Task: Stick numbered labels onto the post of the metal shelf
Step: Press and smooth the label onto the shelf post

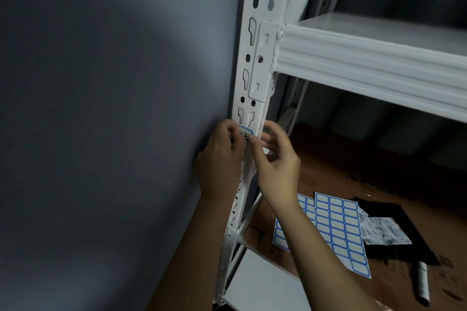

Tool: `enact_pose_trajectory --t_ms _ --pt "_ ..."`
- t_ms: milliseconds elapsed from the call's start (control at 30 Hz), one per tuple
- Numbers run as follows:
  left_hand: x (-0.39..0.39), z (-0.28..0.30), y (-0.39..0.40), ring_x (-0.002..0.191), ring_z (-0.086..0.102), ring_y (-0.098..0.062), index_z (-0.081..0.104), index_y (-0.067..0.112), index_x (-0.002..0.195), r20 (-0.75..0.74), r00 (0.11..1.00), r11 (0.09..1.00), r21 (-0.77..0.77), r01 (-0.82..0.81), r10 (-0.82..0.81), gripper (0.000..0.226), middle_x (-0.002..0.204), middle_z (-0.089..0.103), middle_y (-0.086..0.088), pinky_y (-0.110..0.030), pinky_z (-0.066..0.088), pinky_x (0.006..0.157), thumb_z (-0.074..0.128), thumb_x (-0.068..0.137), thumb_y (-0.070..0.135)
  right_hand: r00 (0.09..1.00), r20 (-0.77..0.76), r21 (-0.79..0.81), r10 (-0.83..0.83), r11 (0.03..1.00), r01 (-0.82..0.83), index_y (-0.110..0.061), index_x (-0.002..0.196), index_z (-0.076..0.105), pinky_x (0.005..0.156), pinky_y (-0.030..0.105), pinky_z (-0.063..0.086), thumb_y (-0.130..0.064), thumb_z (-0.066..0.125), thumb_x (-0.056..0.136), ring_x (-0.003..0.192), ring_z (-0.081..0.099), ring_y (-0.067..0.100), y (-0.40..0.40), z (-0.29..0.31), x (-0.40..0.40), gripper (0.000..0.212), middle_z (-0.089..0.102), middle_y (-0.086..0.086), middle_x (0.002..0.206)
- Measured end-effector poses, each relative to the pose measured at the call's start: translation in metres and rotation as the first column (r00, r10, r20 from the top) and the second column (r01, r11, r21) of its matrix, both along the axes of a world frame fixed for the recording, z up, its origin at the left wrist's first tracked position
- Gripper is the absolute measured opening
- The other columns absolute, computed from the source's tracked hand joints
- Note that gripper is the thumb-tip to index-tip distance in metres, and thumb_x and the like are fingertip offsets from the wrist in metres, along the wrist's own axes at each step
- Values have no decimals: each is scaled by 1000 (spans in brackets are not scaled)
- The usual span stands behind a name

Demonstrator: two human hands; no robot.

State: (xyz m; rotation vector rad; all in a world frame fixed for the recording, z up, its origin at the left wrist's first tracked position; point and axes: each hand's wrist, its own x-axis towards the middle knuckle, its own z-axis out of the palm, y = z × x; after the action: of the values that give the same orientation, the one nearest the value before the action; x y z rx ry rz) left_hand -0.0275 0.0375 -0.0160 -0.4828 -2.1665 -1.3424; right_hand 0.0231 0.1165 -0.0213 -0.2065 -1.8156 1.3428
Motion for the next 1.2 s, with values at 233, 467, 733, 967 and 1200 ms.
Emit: enact_pose_trajectory --t_ms 233,467,733,967,1200 --pt "2 1 1 62 65 -33 60 13 98 1 1000 1000 -1 -4 4 44 74 69 -10 -34 47 50 32 88 45 1000 13 -17 -3 1000 3 -23 118 60 72 16 52 -18 66 88 90 65 8 1 -3 -1 31 70 -5 102" --pt "4 -4 -4 54 66 -22 66 14 99 -122 992 999 -32 -28 24 33 71 71 -4 -25 47 45 43 93 37 1000 18 -24 3 1000 -2 -23 119 59 75 20 54 -19 67 88 93 66 9 2 -5 -2 32 69 -4 104" --pt "1 -9 -3 64 70 -21 67 20 103 -8 1000 996 89 10 -9 41 83 74 -1 -39 55 55 37 92 46 999 28 -32 -16 999 16 -24 120 59 77 30 56 -22 66 88 96 66 13 3 -9 -4 32 69 -1 106" --pt "2 -6 0 71 71 -26 61 17 101 40 998 995 90 41 -45 36 90 73 -7 -40 56 57 37 93 42 999 38 -6 -23 1000 24 -27 120 58 75 27 56 -23 65 89 96 65 12 3 -9 -4 32 68 -2 109" --pt "0 -5 1 67 69 -26 58 22 96 104 993 992 123 42 -54 26 82 72 -4 -42 54 59 40 93 41 999 24 6 -36 999 36 -26 119 59 73 16 51 -20 65 89 95 65 7 1 -7 -3 31 69 -2 108"
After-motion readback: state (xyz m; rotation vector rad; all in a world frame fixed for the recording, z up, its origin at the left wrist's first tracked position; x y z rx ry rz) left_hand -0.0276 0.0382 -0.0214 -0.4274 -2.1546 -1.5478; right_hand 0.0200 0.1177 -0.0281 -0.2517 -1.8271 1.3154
